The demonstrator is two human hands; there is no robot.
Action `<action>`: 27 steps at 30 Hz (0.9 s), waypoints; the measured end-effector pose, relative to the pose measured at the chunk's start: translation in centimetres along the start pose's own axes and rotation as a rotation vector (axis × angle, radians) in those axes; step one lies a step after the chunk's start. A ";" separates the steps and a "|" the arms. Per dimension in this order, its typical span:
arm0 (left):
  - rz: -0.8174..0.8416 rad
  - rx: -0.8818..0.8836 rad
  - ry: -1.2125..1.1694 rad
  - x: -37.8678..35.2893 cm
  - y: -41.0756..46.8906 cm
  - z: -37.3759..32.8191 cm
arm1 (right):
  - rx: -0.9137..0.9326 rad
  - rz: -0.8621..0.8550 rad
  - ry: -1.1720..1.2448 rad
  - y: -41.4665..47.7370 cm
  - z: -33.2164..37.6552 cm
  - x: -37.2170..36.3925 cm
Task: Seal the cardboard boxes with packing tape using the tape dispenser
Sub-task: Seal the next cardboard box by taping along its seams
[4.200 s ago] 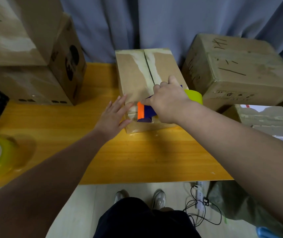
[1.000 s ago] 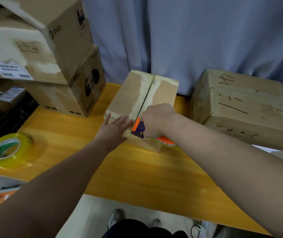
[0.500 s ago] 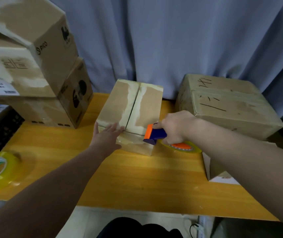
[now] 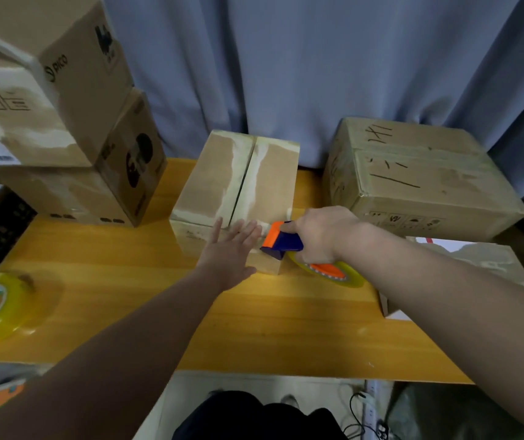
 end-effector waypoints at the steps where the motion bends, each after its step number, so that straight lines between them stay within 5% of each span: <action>1: -0.014 -0.015 -0.007 0.0 0.0 0.4 | 0.004 -0.002 0.007 -0.1 0.0 -0.1; 16: -0.013 -0.075 -0.122 0.2 0.7 -0.3 | 0.046 -0.061 -0.005 -1.1 -0.8 0.0; 27: -0.048 -0.042 -0.145 0.5 0.7 -0.7 | -0.051 0.023 -0.008 -7.9 -7.7 -1.3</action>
Point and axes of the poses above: each hand's wrist, its own y-axis towards the middle knuckle, its own x-axis out of the back of the hand, z = x × y, the point moved 4 cm from there along y, towards the middle knuckle
